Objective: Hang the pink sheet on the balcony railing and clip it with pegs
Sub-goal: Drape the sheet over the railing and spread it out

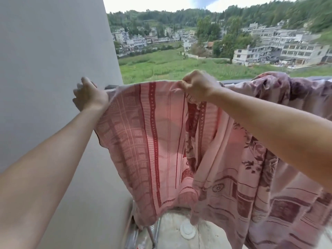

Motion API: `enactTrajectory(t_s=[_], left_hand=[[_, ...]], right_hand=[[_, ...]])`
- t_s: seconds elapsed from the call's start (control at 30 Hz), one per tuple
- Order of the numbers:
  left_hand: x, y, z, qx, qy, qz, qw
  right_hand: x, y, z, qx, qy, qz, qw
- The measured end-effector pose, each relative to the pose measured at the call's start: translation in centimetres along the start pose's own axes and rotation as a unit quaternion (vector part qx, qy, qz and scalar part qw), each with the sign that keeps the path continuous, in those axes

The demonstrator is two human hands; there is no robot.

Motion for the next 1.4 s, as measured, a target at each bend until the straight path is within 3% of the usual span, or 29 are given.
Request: enactTrajectory(t_s=[0.07, 0.13, 0.2, 0.27, 0.37, 0.53, 0.83, 0.9, 1.0, 1.07, 1.1, 1.2, 1.27, 1.33, 1.4], left_hand=[[1.4, 2.1, -0.2, -0.028, 0.024, -0.080, 0.996], [3.9, 6.1, -1.0, -0.010, 0.030, -0.192, 0.981], [6.7, 10.0, -2.3, 0.027, -0.002, -0.281, 0.959], [9.4, 13.0, -4.3, 0.063, -0.056, -0.323, 0.943], [11.7, 14.8, -7.0, 0.078, -0.132, -0.303, 0.941], [11.3, 12.3, -8.5, 0.007, -0.111, -0.309, 0.945], [9.4, 7.3, -8.3, -0.085, -0.129, -0.291, 0.944], [8.8, 6.3, -8.7, -0.097, -0.142, -0.272, 0.947], [7.8, 4.7, -8.4, -0.114, -0.134, -0.243, 0.954], [8.6, 5.5, -8.0, -0.088, -0.111, -0.252, 0.957], [9.3, 6.3, -7.7, -0.061, -0.099, -0.263, 0.958], [12.7, 10.4, -7.6, 0.020, -0.112, -0.329, 0.937], [15.0, 13.2, -9.1, 0.045, -0.162, -0.368, 0.914], [16.4, 14.4, -11.0, 0.016, -0.185, -0.374, 0.908], [16.2, 14.2, -12.3, -0.047, -0.151, -0.376, 0.913]], right_hand=[[1.1, 1.4, 0.7, -0.008, 0.000, 0.013, 1.000], [2.2, 3.8, 3.4, -0.018, 0.071, 0.028, 0.997], [4.2, 6.2, 6.0, 0.016, 0.120, 0.018, 0.993], [6.8, 9.2, 7.2, 0.063, 0.107, -0.011, 0.992], [10.0, 12.2, 6.8, 0.098, 0.108, -0.012, 0.989], [8.9, 13.6, 7.0, 0.116, 0.178, -0.018, 0.977], [10.2, 20.5, 10.6, 0.124, 0.298, -0.239, 0.916], [10.6, 21.3, 9.2, 0.074, 0.260, -0.250, 0.930], [11.3, 20.9, 7.8, -0.092, 0.164, -0.175, 0.966], [12.4, 20.9, 8.2, -0.201, 0.144, -0.144, 0.958], [12.9, 21.0, 8.3, -0.203, 0.140, -0.139, 0.959], [14.5, 20.9, 6.7, -0.048, 0.120, -0.117, 0.985], [14.8, 20.2, 5.3, 0.017, 0.171, -0.084, 0.982], [14.3, 19.3, 4.9, 0.047, 0.227, -0.081, 0.969], [13.6, 19.6, 5.7, 0.105, 0.233, -0.116, 0.960]])
Point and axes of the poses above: each hand's wrist, its own x-axis away from the middle knuckle, its own z-axis out of the back of the hand, y = z × x, the point moved 3 cm from there along -x, towards the middle knuckle, and after that the axes turned 4 degrees about -y, right-handed, at the moved point
